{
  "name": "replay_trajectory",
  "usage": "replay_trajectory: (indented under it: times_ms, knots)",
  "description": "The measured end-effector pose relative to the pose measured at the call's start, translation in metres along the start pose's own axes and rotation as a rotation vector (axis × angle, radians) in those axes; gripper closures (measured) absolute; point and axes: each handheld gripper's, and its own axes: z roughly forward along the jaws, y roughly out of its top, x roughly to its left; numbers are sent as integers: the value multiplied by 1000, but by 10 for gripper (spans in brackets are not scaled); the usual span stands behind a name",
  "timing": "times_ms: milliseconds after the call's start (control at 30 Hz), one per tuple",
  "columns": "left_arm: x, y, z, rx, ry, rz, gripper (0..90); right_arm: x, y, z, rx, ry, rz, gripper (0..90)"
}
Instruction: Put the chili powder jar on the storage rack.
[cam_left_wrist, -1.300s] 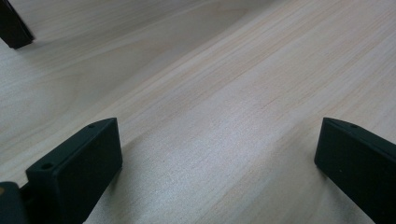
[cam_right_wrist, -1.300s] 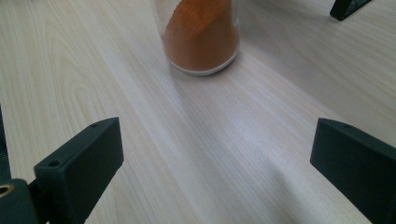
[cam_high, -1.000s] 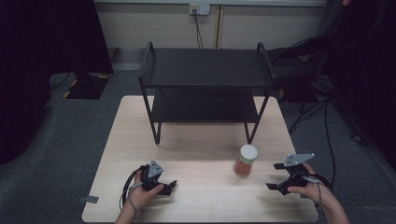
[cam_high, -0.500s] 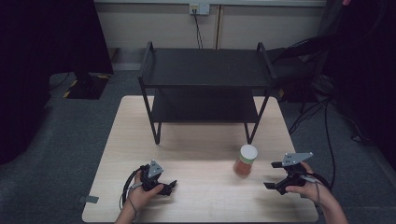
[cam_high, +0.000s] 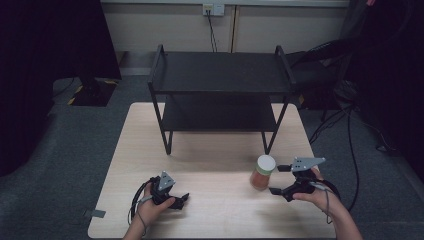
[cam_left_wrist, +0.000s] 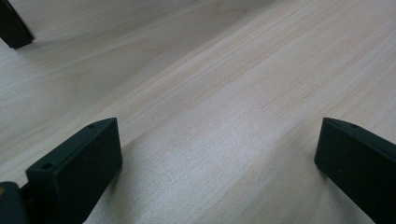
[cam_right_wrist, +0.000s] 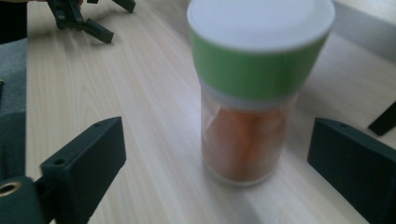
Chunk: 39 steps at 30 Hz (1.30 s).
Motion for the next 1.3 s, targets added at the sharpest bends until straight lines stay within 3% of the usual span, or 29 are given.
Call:
replay_trajectory:
  times_ms: [267,633,1000,1300]
  knots:
    - [0,0,0,0,0,1,0,5,12,15,-36,-35,-32,77]
    - [0,0,0,0,0,0,0,3,13,20,-54,-75,-87,331]
    - [0,0,0,0,0,0,0,7,11,20,-63,-92,-98,338]
    - [0,0,0,0,0,0,0,20,20,21,-60,-125,-113,339]
